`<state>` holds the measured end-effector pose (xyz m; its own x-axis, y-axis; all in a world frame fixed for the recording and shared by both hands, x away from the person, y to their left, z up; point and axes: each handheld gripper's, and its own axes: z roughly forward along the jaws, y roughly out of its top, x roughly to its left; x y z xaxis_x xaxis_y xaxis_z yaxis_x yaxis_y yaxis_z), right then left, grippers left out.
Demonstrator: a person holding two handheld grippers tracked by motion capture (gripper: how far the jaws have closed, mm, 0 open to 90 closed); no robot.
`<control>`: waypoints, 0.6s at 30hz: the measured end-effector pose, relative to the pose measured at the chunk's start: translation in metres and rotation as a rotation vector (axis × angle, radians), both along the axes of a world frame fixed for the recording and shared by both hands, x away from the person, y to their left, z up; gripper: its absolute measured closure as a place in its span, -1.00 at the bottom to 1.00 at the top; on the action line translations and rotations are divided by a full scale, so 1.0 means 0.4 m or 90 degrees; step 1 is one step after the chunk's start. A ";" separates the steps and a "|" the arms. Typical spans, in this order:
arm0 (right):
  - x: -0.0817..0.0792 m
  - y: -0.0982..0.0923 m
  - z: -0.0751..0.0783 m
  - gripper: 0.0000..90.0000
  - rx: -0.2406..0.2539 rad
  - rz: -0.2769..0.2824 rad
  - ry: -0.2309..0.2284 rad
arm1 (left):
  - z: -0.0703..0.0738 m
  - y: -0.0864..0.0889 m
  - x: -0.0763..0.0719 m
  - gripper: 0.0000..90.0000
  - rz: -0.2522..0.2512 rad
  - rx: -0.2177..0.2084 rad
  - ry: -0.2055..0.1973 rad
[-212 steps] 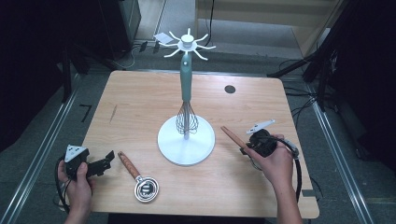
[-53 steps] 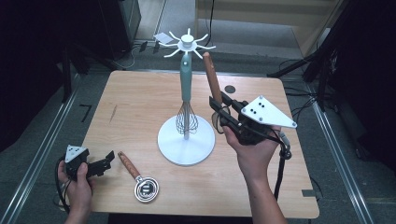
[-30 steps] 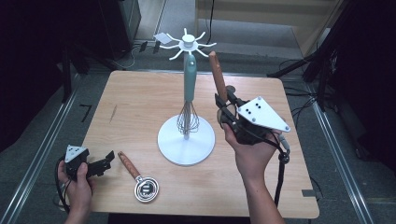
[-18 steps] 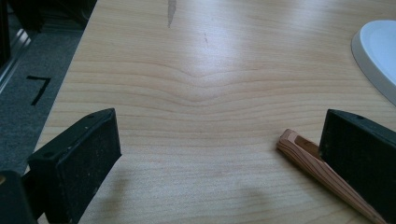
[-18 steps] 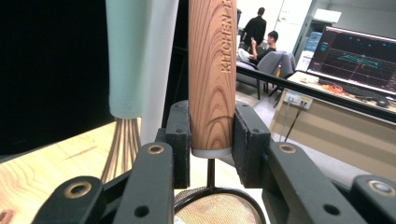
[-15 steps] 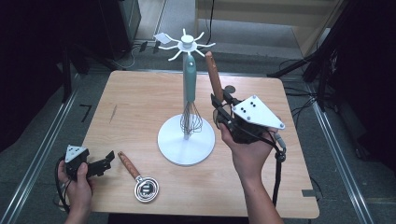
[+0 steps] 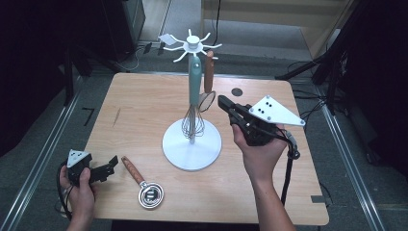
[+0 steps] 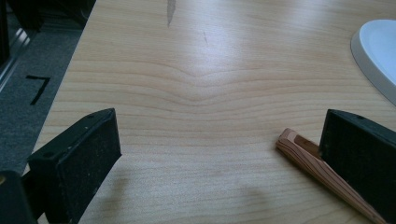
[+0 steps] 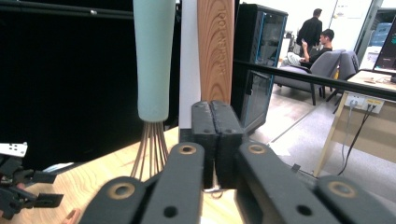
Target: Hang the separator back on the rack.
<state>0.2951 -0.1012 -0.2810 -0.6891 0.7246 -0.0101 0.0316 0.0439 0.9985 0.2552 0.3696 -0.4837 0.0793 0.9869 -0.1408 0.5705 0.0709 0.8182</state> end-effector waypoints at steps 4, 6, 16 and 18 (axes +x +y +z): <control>0.006 0.001 0.009 1.00 0.003 -0.005 -0.002 | 0.000 0.000 0.000 -1.00 0.000 0.000 0.000; 0.019 -0.002 0.020 1.00 0.020 -0.003 -0.005 | 0.000 0.000 0.000 -1.00 0.000 0.000 0.001; 0.064 0.013 0.044 1.00 0.064 0.022 -0.015 | 0.000 0.000 0.000 -1.00 -0.001 0.001 0.001; 0.068 0.023 0.048 1.00 0.061 0.016 -0.020 | 0.000 0.000 0.001 -1.00 -0.001 0.000 0.000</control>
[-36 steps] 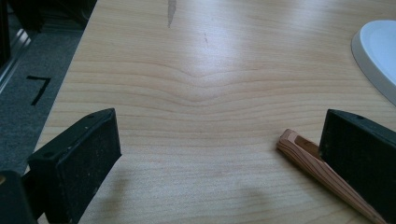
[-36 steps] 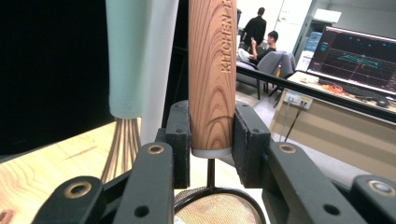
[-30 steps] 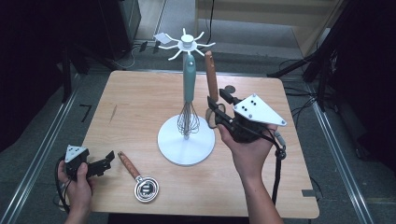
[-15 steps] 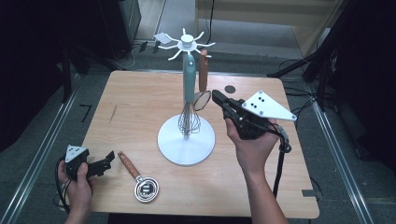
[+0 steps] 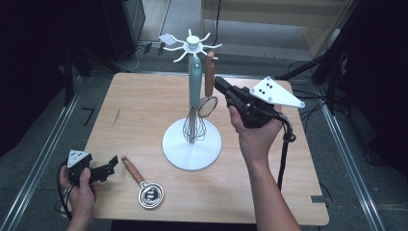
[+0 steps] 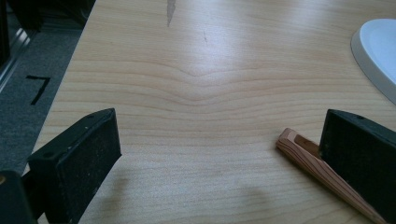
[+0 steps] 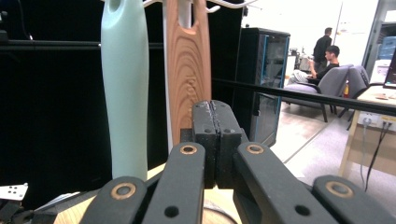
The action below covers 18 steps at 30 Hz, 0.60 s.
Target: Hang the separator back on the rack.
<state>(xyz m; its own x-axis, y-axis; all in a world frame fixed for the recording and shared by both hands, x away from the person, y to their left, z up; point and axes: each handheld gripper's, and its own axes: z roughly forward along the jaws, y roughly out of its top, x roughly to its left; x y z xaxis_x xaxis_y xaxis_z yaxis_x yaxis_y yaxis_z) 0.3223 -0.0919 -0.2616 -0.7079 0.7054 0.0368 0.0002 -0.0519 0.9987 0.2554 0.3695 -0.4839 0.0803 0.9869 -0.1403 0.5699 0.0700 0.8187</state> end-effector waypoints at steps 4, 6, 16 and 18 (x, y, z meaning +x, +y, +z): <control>0.010 0.004 0.011 1.00 0.009 -0.001 -0.011 | 0.000 0.000 0.000 -1.00 -0.001 0.001 0.001; 0.020 0.004 0.020 1.00 0.024 0.000 -0.013 | 0.000 0.001 0.000 -1.00 0.000 0.000 0.002; 0.007 0.015 0.020 1.00 0.018 0.039 -0.020 | 0.000 0.000 0.000 -1.00 -0.001 0.001 0.001; 0.005 0.017 0.020 1.00 0.018 0.042 -0.021 | 0.000 0.000 0.000 -1.00 -0.001 0.002 0.001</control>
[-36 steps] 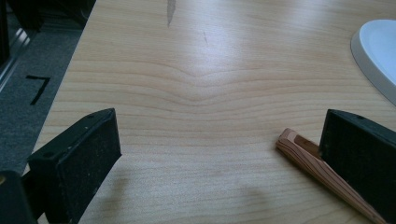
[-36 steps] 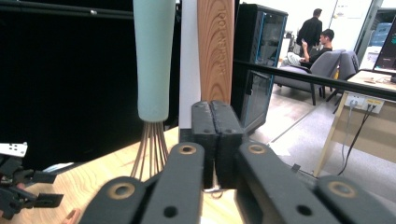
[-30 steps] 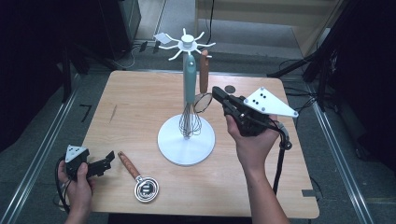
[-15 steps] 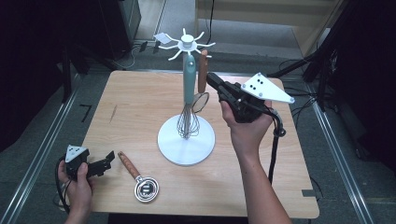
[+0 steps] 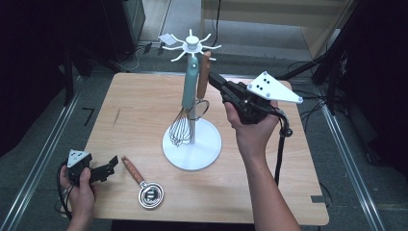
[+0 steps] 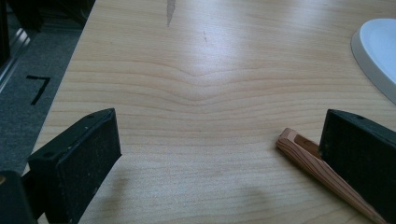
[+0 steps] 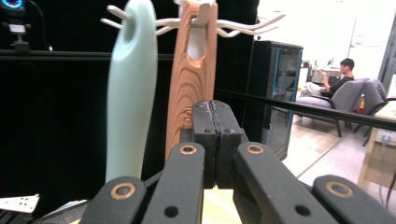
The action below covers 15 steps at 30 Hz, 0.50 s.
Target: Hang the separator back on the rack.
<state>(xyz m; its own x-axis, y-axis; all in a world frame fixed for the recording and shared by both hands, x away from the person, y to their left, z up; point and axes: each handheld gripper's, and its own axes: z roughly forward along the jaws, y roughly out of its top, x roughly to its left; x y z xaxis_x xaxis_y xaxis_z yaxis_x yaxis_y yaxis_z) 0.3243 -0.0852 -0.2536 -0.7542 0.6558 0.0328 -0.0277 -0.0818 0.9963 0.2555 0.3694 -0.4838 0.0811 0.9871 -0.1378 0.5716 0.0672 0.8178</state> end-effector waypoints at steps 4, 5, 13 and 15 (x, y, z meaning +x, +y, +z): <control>-0.013 0.014 0.001 1.00 -0.009 0.022 -0.004 | 0.000 0.000 0.000 -1.00 -0.002 0.000 0.000; -0.013 0.014 0.001 1.00 -0.009 0.022 -0.004 | 0.000 0.000 0.000 -1.00 -0.002 0.000 0.000; -0.019 0.015 0.005 1.00 0.004 0.002 -0.022 | 0.000 0.001 0.000 -1.00 -0.001 -0.002 -0.001; -0.012 0.003 0.006 1.00 0.013 -0.016 -0.019 | 0.000 0.001 0.000 -1.00 -0.001 -0.003 0.000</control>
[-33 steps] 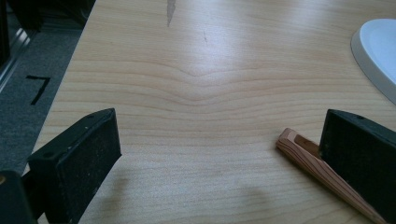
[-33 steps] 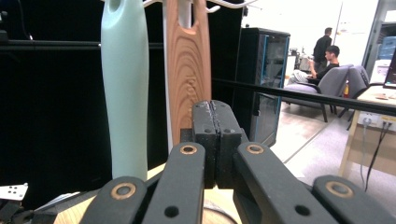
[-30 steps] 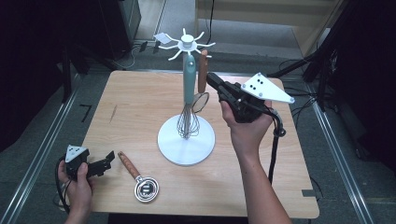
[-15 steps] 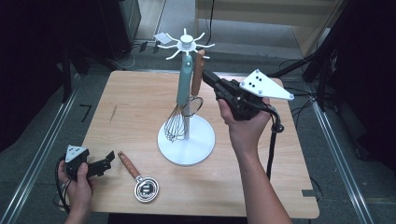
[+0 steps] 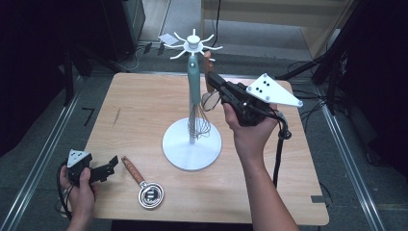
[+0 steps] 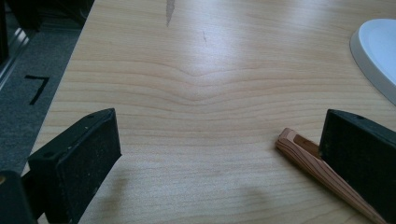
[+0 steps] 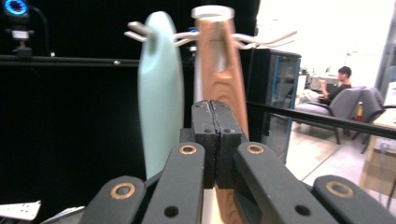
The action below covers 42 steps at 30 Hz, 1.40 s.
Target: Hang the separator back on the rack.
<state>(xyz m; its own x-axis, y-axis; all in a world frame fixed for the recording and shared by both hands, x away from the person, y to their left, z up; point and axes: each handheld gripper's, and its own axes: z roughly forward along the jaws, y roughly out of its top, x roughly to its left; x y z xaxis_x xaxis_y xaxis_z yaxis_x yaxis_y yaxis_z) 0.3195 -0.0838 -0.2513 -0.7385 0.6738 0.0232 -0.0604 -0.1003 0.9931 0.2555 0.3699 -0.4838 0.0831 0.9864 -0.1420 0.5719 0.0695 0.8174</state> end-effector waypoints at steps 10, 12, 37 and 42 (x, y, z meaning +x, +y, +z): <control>0.035 -0.012 -0.004 1.00 0.010 -0.029 0.019 | 0.000 0.000 0.000 -1.00 0.000 0.001 0.000; 0.043 -0.013 -0.004 1.00 0.011 -0.028 0.017 | 0.000 0.000 0.000 -1.00 0.000 0.001 0.000; 0.028 0.000 -0.003 1.00 0.006 -0.001 0.014 | 0.000 0.000 0.000 -1.00 -0.001 0.001 0.000; 0.044 -0.001 0.004 1.00 0.006 -0.006 0.010 | 0.000 -0.001 0.000 -1.00 -0.001 0.002 0.000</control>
